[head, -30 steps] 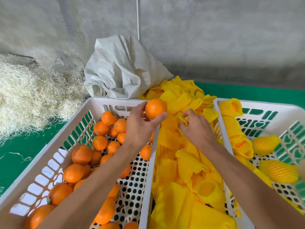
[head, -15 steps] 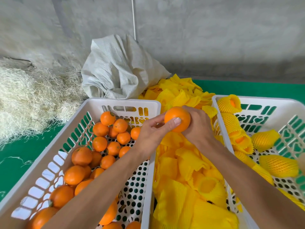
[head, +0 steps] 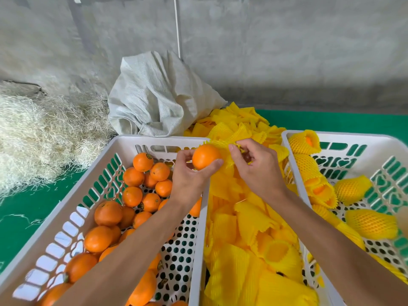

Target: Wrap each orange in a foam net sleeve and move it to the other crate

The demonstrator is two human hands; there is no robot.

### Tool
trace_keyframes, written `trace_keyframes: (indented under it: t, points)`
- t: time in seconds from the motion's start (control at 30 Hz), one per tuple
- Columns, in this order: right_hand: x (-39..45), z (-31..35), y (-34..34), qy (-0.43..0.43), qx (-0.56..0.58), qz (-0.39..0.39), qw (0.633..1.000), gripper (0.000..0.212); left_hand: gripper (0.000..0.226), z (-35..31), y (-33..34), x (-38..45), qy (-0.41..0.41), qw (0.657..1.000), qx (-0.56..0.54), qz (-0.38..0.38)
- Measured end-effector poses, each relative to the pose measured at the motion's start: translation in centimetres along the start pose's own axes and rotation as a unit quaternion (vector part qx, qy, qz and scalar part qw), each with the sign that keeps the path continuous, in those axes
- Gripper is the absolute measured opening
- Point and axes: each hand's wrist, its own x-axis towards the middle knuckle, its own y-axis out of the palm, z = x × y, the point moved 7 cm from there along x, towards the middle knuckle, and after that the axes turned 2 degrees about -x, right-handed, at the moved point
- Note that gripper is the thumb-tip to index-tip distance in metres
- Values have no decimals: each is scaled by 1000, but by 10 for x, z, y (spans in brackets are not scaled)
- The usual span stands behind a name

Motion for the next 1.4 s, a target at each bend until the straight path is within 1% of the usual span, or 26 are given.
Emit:
trace_keyframes:
  t: [0.03, 0.1, 0.2, 0.23, 0.3, 0.33, 0.4, 0.47, 0.53, 0.63, 0.73, 0.8, 0.83, 0.9, 0.97, 1.0, 1.07, 1.1, 1.17, 1.2, 1.23, 1.33, 1.4]
  points:
    - [-1, 6, 1, -18, -12, -2, 1000, 13, 65, 3, 0, 1, -4, 1000, 15, 4]
    - [-7, 10, 10, -33, -28, 18, 999, 11, 74, 5, 0, 1, 13, 998, 62, 9]
    - [-11, 7, 14, -30, -50, 32, 998, 12, 102, 4, -1, 3, 40, 995, 91, 11]
    - [-10, 7, 13, -41, -66, 32, 996, 13, 105, 3, -1, 5, 49, 993, 109, 20]
    - [-9, 9, 15, -64, -80, 45, 994, 17, 99, -1, 1, 4, 64, 984, 156, 50]
    - [-9, 8, 16, -65, -72, 55, 994, 19, 96, -1, 3, 3, 63, 983, 160, 70]
    - [-11, 6, 19, -56, -46, 68, 995, 22, 90, -1, 7, 1, 51, 985, 129, 104]
    - [-10, 4, 18, -57, -33, 68, 996, 23, 83, -6, 8, 1, 61, 985, 113, 116]
    - [-9, 3, 16, -57, -22, 64, 996, 23, 79, -13, 6, 1, 87, 984, 108, 110]
    - [-9, 3, 18, -48, -32, 64, 996, 28, 72, -18, 2, 1, 100, 988, 97, 72]
    - [-11, -2, 22, -8, -52, 77, 996, 32, 74, -15, 1, -1, 103, 985, 125, 57]
    - [-10, -5, 21, 9, -57, 80, 995, 29, 73, -16, 1, -3, 117, 980, 152, 53]
    - [-9, -2, 19, 0, -63, 70, 996, 25, 70, -17, -1, -3, 124, 978, 163, 43]
    - [-7, 12, 12, -63, -84, 40, 994, 17, 64, -20, -7, -1, 127, 979, 161, 2]
    - [-8, 32, 12, -139, -107, 27, 984, 13, 60, -22, -12, 1, 127, 983, 130, -28]
    - [-10, 40, 14, -160, -113, 26, 980, 13, 58, -23, -12, 1, 129, 985, 112, -32]
    - [-12, 44, 18, -159, -122, 33, 979, 16, 55, -17, -7, -2, 100, 991, 81, -25]
    - [-12, 41, 19, -140, -129, 44, 981, 19, 55, -13, -5, -2, 65, 997, 48, -16]
    - [-12, 29, 21, -99, -140, 72, 982, 30, 54, -9, -1, -3, -14, 998, -56, -8]
    - [-12, 23, 21, -80, -136, 85, 984, 34, 52, -8, 0, -2, -42, 994, -96, -2]
    - [-12, 17, 22, -60, -124, 97, 986, 37, 52, -8, 3, -1, -55, 992, -113, 15]
    - [-13, 8, 22, -27, -97, 100, 990, 40, 65, -11, 11, -2, -41, 991, -82, 94]
    - [-12, 8, 20, -29, -94, 81, 992, 36, 64, -11, 13, -5, -24, 991, -59, 119]
